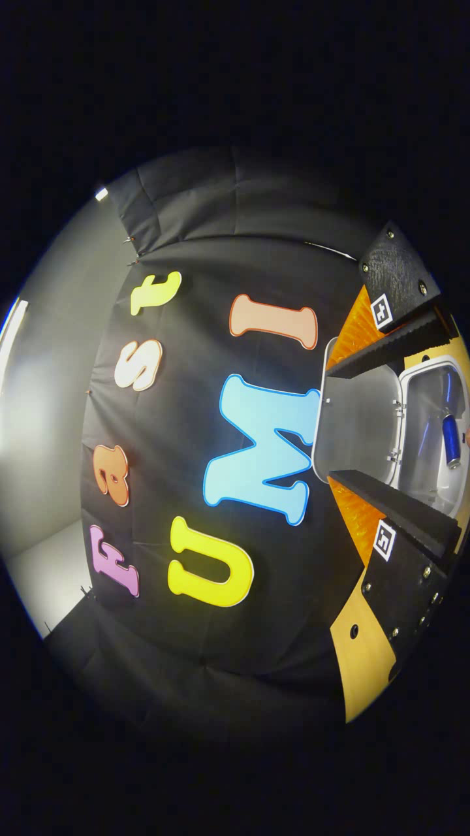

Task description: Press the lid of the desktop garbage bin to open it, pick up the crumpled paper on the desktop and throw it into the bin, then pick up the pop can on the desktop and drop it into the bin, and finally close the garbage bin lid.

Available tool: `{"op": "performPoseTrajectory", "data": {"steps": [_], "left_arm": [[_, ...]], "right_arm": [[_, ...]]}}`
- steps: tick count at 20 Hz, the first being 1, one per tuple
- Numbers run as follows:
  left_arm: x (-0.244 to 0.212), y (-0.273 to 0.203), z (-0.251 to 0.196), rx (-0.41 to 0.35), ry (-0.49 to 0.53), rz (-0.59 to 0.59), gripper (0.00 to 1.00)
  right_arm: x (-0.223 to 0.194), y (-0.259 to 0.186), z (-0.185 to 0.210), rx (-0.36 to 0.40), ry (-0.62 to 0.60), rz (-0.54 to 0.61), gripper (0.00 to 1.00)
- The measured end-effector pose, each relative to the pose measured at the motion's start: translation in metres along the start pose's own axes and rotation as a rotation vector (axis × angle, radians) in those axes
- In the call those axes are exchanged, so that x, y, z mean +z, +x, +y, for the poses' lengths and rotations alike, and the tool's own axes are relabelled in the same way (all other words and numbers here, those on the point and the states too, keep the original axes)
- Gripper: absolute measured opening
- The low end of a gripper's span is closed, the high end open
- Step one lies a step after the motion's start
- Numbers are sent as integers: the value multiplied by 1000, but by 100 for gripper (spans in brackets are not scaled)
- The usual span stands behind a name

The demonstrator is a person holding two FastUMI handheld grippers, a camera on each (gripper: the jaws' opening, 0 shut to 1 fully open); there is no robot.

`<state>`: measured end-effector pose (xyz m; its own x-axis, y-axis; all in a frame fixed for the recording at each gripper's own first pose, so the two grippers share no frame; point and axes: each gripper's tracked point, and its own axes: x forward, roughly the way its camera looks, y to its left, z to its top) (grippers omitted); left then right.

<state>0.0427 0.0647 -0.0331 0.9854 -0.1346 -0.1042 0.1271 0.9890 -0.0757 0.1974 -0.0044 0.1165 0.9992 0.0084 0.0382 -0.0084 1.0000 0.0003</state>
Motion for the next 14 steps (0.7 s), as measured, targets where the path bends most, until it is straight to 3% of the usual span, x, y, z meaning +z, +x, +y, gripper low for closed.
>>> {"op": "performPoseTrajectory", "data": {"steps": [14], "left_arm": [[-7, -1, 11, 78, -46, 23, 96]], "right_arm": [[5, 90, -46, -98, 120, -20, 90]]}}
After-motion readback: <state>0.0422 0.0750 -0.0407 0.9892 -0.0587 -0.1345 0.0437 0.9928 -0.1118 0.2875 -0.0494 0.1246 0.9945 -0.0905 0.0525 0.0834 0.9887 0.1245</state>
